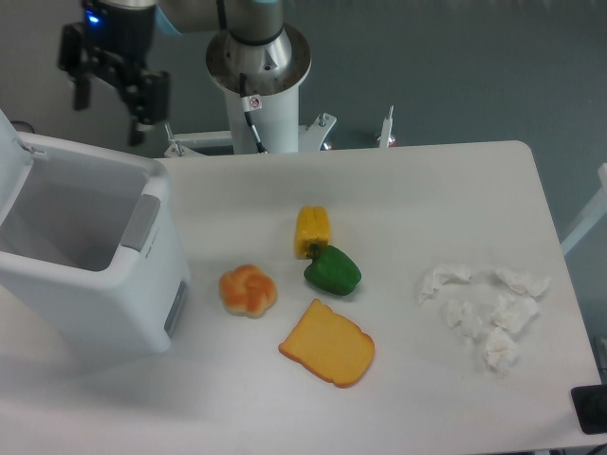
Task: Close the trash can
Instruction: 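Move the gripper above the raised lid of the white bin, then push the raised lid down with the gripper until it shuts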
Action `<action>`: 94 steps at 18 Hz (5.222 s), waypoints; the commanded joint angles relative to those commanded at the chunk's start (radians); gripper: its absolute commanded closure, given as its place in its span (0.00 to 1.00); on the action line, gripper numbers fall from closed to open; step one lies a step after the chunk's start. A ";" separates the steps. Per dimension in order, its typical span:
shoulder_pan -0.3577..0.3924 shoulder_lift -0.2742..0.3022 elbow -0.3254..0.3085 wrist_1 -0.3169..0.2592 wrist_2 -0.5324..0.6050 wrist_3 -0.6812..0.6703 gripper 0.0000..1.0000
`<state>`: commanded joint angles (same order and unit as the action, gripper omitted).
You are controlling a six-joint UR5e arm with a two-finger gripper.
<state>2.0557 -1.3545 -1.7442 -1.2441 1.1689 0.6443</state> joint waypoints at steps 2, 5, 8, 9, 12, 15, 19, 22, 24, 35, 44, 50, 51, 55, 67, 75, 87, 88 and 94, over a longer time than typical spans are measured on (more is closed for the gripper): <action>-0.015 -0.003 0.006 0.003 -0.002 -0.037 0.00; -0.035 -0.005 0.009 0.005 -0.002 -0.071 0.00; -0.060 -0.012 0.017 0.006 -0.002 -0.089 0.00; -0.068 -0.015 0.024 0.011 -0.005 -0.106 0.00; -0.077 -0.031 0.038 0.072 -0.006 -0.153 0.00; -0.088 -0.037 0.046 0.080 -0.006 -0.166 0.00; -0.115 -0.064 0.074 0.089 -0.006 -0.193 0.00; -0.127 -0.072 0.094 0.098 -0.006 -0.216 0.00; -0.127 -0.077 0.101 0.109 -0.006 -0.223 0.00; -0.120 -0.086 0.110 0.149 0.009 -0.219 0.00; -0.035 -0.081 0.110 0.164 0.008 -0.216 0.00; 0.010 -0.078 0.110 0.172 0.008 -0.213 0.00; 0.017 -0.077 0.110 0.172 0.008 -0.213 0.00; 0.043 -0.075 0.110 0.172 0.008 -0.212 0.00; 0.084 -0.130 0.103 0.195 0.015 -0.204 0.00; 0.107 -0.166 0.104 0.219 0.018 -0.192 0.00; 0.133 -0.235 0.101 0.236 0.061 -0.178 0.00; 0.136 -0.241 0.101 0.241 0.061 -0.178 0.00; 0.153 -0.258 0.100 0.250 0.061 -0.166 0.00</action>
<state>2.2089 -1.6122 -1.6444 -0.9940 1.2303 0.4786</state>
